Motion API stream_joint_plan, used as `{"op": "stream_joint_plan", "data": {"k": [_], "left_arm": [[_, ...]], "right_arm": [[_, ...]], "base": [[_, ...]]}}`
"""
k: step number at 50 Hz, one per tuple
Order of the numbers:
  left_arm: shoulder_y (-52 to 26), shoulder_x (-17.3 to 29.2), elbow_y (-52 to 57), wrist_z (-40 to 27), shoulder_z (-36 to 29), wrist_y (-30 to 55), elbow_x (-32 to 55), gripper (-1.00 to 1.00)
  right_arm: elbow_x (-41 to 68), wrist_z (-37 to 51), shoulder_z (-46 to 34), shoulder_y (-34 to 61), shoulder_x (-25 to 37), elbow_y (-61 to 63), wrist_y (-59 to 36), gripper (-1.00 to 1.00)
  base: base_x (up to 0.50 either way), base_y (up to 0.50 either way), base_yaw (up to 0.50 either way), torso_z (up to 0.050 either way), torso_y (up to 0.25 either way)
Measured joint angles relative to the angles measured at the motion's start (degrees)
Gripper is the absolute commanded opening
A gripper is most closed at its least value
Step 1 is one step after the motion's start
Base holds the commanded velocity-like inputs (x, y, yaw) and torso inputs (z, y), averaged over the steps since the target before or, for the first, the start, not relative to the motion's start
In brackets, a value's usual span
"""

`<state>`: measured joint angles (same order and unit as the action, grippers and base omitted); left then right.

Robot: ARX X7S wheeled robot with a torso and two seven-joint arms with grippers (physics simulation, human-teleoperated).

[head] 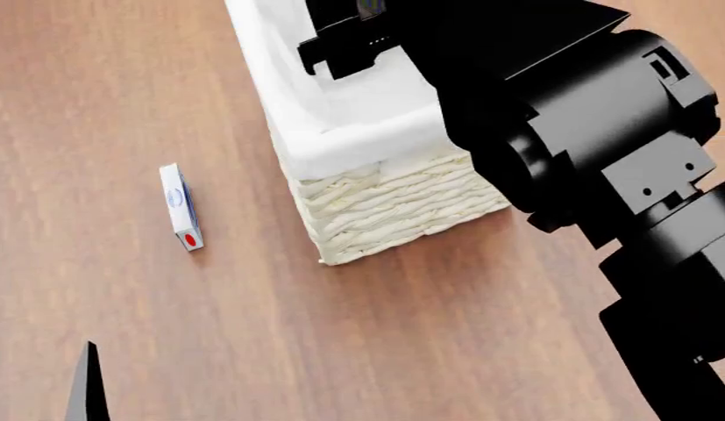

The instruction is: Pick up the alphabet soup and the cream cheese box, and put them in the basket.

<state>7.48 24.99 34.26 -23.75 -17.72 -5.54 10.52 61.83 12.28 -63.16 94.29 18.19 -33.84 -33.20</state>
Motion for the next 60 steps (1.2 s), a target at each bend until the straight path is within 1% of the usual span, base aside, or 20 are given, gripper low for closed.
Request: {"op": "stream_joint_plan", "data": {"k": [24,25,51,55,60], "left_arm": [[0.93,0.58,0.90,-0.65,0.08,-0.41,-0.18,1.00],[0.96,0.61,0.94,-0.67,0.07,-0.42,-0.19,1.00],[0.68,0.75,0.49,-0.91,-0.32,-0.51,-0.12,1.00],[0.56,0.74,0.30,-0.92,-0.39,-0.54,-0.11,1.00],[0.34,0.69,-0.01,-0.89,-0.58,-0.53,-0.16,1.00]], "right_arm": [[-0.45,1.08,-0.70,-0.99,0.25,1.79,-0.67,-1.00],[-0.44,1.12,-0.72,-0.98,0.26,1.85,-0.73,1.00],[-3.53,0.39,-0.46,-0.70,0.12,2.35,-0.60,1.00],[-3.34,1.47,-0.05,-1.03,1.24,5.05,-0.41,1.00],[-2.10,4.70,1.19,-2.17,4.57,12.80,-0.32,1.00]], "base": [[0.00,0.00,0.00,0.000,0.001],[0.00,0.00,0.00,0.000,0.000],[0.00,0.00,0.00,0.000,0.000],[0.00,0.00,0.00,0.000,0.000],[0.00,0.00,0.00,0.000,0.000]]}}
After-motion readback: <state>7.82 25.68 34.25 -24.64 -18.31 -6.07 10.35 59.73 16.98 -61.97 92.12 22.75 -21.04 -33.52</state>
